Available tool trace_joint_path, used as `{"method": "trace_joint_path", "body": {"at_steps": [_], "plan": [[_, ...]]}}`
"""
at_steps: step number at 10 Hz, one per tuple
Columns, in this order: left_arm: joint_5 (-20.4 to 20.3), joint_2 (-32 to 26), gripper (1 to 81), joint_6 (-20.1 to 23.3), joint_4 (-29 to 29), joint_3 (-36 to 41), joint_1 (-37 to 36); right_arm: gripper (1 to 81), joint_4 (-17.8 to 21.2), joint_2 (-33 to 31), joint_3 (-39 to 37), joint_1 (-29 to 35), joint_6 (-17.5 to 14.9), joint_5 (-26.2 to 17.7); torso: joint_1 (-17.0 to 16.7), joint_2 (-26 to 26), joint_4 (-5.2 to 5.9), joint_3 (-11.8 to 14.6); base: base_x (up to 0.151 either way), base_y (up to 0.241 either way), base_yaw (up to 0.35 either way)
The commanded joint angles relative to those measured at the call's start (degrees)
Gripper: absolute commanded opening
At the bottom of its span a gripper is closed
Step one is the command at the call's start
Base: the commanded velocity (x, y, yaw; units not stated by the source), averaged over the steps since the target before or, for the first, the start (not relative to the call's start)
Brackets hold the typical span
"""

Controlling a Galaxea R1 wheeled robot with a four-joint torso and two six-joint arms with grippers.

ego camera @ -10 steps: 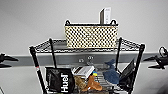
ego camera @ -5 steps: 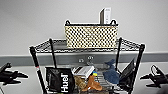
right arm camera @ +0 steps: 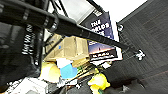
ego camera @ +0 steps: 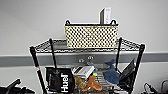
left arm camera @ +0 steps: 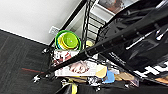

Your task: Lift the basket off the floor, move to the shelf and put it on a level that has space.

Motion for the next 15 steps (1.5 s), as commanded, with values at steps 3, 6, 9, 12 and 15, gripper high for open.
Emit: {"method": "trace_joint_path", "body": {"at_steps": [3,6,9,12,15], "plan": [[-12.29,7.18,81.1,4.63,0.26,1.50,12.55,81.1,1.43,6.17,-2.67,-6.75,-6.38,6.39,0.00,0.00,0.00,0.00,0.000,0.000,0.000],[-17.11,11.12,81.1,4.63,3.58,1.23,19.49,81.1,1.43,10.38,-3.19,-14.05,-8.40,11.46,0.00,0.00,0.00,0.00,0.000,0.000,0.000],[-19.31,16.56,81.1,4.63,6.23,-2.19,25.74,81.1,1.43,14.94,-7.76,-20.21,-11.12,14.19,-0.02,0.00,0.00,0.00,0.000,0.000,0.000],[-19.58,25.18,81.1,4.63,8.43,-8.59,30.13,81.1,1.43,21.01,-13.91,-25.04,-14.20,16.58,-0.05,-0.02,0.00,0.02,0.000,0.000,0.000],[-21.50,31.24,81.1,4.63,11.24,-15.63,34.44,81.1,1.34,27.16,-21.20,-28.73,-17.37,16.67,-0.05,-0.02,0.00,0.04,0.000,0.000,0.000]]}}
